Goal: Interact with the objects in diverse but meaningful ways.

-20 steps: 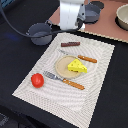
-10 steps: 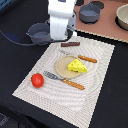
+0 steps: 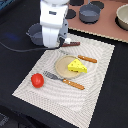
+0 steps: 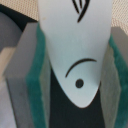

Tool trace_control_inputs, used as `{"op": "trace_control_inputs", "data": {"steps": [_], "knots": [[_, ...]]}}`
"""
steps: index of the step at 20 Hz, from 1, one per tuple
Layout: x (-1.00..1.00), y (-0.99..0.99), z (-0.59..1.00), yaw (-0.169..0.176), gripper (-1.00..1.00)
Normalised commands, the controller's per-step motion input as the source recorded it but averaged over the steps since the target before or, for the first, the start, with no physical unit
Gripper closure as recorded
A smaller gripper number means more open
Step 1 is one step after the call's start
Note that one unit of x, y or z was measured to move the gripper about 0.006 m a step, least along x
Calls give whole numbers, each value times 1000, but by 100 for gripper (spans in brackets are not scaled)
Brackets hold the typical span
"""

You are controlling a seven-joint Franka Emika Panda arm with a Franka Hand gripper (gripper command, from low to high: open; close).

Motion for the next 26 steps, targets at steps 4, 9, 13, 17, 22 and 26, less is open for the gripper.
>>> {"op": "trace_control_inputs", "data": {"steps": [4,9,13,17,22,26], "knots": [[-747,-220,-459,0,100],[-643,-168,-415,0,100],[-142,-67,-220,0,100],[-111,-45,-239,0,100],[-155,-63,-279,0,100],[-186,-68,-301,0,100]]}}
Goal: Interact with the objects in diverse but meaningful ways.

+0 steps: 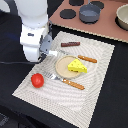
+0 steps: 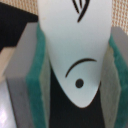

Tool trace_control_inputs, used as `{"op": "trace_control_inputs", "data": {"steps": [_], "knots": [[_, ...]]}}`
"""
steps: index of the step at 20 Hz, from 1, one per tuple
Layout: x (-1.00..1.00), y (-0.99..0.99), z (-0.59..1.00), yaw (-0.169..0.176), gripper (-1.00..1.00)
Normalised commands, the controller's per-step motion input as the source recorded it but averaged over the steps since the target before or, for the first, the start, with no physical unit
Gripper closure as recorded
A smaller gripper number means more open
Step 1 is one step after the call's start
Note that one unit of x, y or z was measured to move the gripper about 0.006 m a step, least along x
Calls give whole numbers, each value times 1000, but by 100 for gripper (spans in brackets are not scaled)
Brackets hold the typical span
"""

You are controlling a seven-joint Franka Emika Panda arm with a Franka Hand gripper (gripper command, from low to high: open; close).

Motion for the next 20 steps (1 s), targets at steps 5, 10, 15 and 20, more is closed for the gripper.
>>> {"op": "trace_control_inputs", "data": {"steps": [5,10,15,20], "knots": [[-347,-29,-278,39,-100],[-466,4,-79,99,-100],[-102,38,682,18,-100],[0,32,988,-20,-100]]}}
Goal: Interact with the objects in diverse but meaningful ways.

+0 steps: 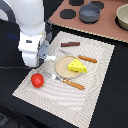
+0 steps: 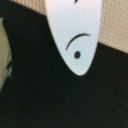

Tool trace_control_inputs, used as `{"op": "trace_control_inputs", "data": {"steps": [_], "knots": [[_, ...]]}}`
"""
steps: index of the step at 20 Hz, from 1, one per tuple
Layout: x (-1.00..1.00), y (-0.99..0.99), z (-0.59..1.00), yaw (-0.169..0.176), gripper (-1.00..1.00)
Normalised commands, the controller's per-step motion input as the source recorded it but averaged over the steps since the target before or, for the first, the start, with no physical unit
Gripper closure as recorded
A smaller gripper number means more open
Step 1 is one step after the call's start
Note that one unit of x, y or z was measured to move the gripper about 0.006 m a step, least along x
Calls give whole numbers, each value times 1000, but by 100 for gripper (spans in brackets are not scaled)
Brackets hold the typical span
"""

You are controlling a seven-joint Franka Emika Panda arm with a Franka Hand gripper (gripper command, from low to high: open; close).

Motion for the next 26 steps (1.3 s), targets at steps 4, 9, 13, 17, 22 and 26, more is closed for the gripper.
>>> {"op": "trace_control_inputs", "data": {"steps": [4,9,13,17,22,26], "knots": [[0,0,829,-42,-100],[24,2,584,-45,-100],[266,-10,376,-37,-100],[659,-115,213,-123,-100],[842,-30,214,-130,-100],[840,0,16,-89,-100]]}}
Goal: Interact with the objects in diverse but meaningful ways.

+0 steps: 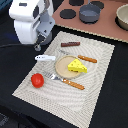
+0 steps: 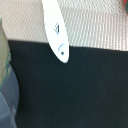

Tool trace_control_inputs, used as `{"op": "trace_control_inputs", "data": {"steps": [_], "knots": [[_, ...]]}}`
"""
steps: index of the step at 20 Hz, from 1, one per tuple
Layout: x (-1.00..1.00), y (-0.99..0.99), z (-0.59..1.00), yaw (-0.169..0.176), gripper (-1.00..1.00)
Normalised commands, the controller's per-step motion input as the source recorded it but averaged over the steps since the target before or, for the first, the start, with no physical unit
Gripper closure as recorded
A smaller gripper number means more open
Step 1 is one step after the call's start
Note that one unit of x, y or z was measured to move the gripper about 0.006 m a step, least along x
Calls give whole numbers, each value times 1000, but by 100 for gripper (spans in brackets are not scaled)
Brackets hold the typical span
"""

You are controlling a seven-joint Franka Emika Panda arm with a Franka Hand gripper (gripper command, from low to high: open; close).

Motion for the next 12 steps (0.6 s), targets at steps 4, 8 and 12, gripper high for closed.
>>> {"op": "trace_control_inputs", "data": {"steps": [4,8,12], "knots": [[817,0,16,-87,-100],[835,0,7,-80,-100],[829,0,1,-79,-100]]}}
